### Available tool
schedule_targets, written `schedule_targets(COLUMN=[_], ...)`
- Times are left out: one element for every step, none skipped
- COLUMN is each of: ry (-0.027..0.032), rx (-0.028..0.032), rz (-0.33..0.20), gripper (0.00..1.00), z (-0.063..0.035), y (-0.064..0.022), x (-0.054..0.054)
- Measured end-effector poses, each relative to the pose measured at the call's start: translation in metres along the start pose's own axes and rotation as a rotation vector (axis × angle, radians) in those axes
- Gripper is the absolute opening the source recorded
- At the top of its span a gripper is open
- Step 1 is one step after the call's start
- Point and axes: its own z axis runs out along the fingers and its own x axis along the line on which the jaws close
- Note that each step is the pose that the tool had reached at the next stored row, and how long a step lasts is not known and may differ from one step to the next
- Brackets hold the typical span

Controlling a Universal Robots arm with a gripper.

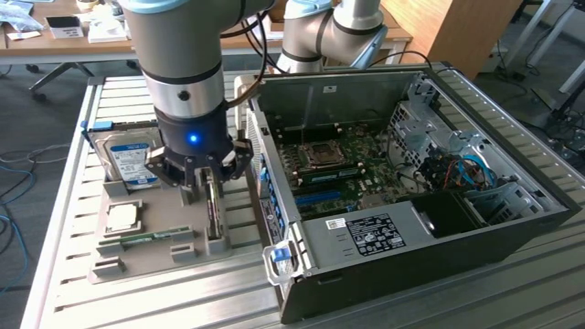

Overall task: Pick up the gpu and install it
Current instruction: 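Pick up the gpu and move the gpu toward the slot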

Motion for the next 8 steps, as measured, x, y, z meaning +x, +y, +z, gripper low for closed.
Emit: schedule_targets(ry=[0.0,0.0,0.0,0.0001,0.0,0.0001,0.0,0.0], rx=[0.0,0.0,0.0001,0.0001,0.0001,-0.0001,-0.0002,-0.0002], rz=[0.0,0.0,0.0,0.0,0.0,0.0,0.0,0.0], gripper=[0.42,0.42,0.42,0.42,0.42,0.42,0.42,0.42], z=[0.001,0.0019,0.0026,0.0032,0.0037,0.0042,0.0046,0.005], y=[0.0001,0.0001,0.0004,0.0008,0.0013,0.0018,0.0023,0.0029], x=[0.0,0.0,0.0001,0.0002,0.0003,0.0002,0.0003,0.0003])
